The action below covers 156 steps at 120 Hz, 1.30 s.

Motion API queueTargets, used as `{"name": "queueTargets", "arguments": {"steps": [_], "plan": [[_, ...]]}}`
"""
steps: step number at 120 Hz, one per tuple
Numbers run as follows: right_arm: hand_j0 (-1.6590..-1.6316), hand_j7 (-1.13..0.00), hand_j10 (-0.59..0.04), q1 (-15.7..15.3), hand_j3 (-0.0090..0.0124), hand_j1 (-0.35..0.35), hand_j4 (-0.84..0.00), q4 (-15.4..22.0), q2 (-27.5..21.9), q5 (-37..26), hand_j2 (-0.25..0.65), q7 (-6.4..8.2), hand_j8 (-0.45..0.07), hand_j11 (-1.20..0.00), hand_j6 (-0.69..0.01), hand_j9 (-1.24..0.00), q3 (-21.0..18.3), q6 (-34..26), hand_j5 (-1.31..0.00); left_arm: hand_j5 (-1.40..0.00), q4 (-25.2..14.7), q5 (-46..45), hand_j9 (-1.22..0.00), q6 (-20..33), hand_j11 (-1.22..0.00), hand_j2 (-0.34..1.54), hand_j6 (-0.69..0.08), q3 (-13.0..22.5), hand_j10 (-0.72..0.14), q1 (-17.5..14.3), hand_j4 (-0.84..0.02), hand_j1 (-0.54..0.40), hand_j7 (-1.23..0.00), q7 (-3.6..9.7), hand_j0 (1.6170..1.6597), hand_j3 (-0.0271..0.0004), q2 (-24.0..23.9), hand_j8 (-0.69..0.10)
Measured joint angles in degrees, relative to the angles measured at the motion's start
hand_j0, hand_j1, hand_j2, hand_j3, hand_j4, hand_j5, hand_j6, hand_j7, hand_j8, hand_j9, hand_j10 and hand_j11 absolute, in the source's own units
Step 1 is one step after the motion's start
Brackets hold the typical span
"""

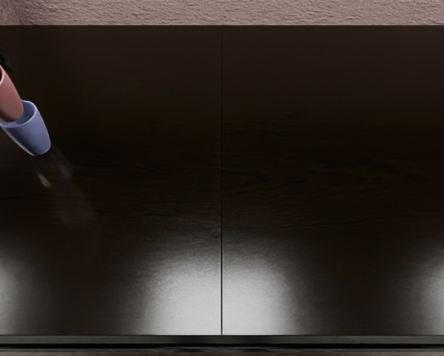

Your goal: Pick up cup and place in cup with left hand

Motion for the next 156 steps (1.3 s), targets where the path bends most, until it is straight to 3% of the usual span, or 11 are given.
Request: {"name": "queueTargets", "arguments": {"steps": [37,156], "plan": [[-1.6581,0.0,0.0,0.0,0.0,-0.349,0.0,0.0,0.0,0.0,0.0,0.0,0.0,0.0,-0.001,0.0,0.0,0.0,0.0,-0.59,3.7,0.0,-0.59,-0.2,-0.59,0.14,-0.357,0.0,-0.446,0.6,-0.444,-0.109,-0.59,-0.05,1.6569,0.0,-2.3,-0.368],[-1.6581,0.0,0.0,0.0,0.0,-0.349,0.0,0.0,0.0,0.0,0.0,0.0,0.0,0.0,-0.001,0.0,0.0,0.0,0.0,-0.55,10.8,-4.2,-0.56,-0.2,-0.56,0.23,-0.397,-0.1,-0.429,4.0,-0.432,-0.122,-0.55,-0.07,1.6581,0.0,-8.0,-0.397]]}}
